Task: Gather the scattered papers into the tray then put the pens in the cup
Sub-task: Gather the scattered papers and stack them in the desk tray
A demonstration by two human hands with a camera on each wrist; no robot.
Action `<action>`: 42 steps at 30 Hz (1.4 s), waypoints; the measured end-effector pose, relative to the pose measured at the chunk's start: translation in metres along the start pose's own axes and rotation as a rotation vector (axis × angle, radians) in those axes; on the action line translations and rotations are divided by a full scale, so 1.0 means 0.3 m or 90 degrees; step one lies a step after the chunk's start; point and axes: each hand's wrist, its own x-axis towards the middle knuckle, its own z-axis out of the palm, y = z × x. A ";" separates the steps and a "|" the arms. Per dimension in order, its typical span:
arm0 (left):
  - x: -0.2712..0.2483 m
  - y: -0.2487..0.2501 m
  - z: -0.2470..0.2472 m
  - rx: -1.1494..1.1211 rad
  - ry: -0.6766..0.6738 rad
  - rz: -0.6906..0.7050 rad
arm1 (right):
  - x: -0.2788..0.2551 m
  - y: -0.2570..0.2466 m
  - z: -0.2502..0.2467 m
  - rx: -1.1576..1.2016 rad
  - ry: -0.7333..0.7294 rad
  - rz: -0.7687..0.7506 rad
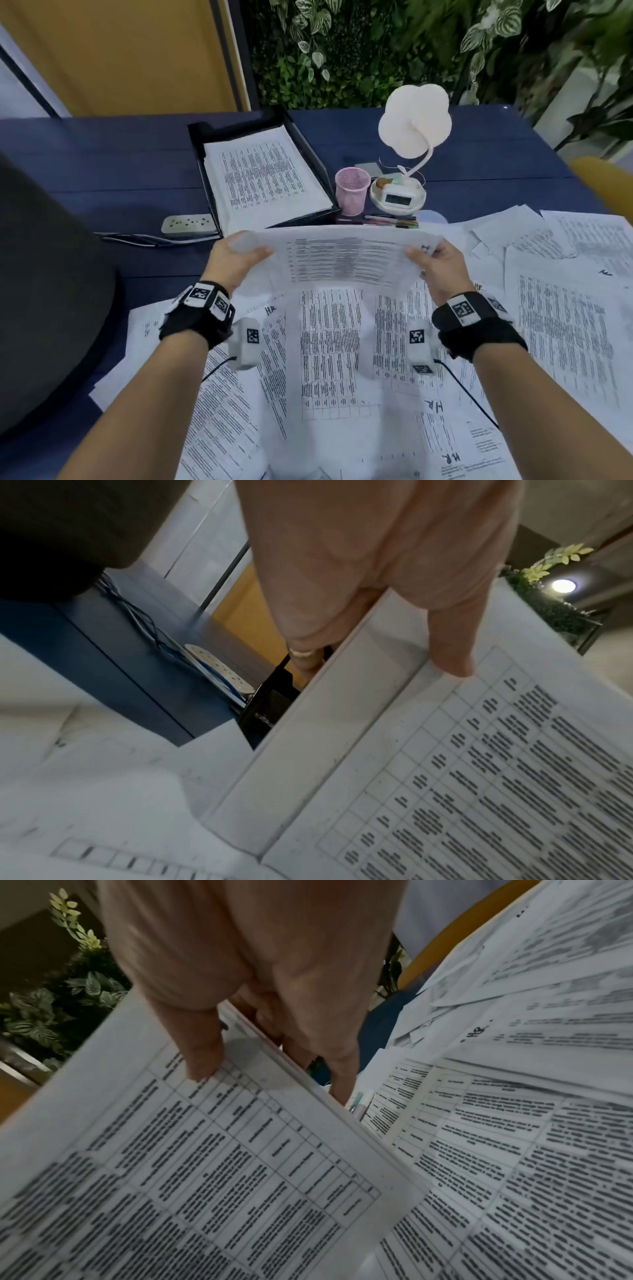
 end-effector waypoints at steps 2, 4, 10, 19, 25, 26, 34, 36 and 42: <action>-0.006 -0.027 0.003 -0.007 0.006 -0.010 | -0.003 0.010 -0.003 -0.035 -0.006 0.009; -0.011 -0.033 0.006 -0.003 0.008 -0.013 | 0.001 0.008 -0.003 -0.051 -0.003 -0.004; -0.026 0.031 0.034 -0.017 0.028 0.033 | 0.017 -0.065 0.016 -0.319 0.034 -0.168; -0.035 0.162 0.049 0.022 -0.093 0.076 | -0.039 -0.190 0.127 -0.882 -0.079 -0.280; -0.002 0.139 0.034 0.099 0.177 0.188 | -0.032 -0.198 0.069 -0.553 -0.091 -0.210; -0.004 0.135 0.034 0.049 0.206 0.171 | -0.029 -0.194 0.059 -0.432 -0.106 -0.194; -0.068 0.187 0.126 -0.122 -0.004 0.074 | -0.044 -0.124 0.098 -0.142 -0.137 -0.165; -0.096 0.190 0.149 -0.125 0.029 0.106 | -0.049 -0.094 0.101 -0.128 -0.125 -0.151; -0.102 0.079 0.186 -0.049 -0.048 0.061 | -0.049 -0.010 0.087 -0.147 -0.096 -0.108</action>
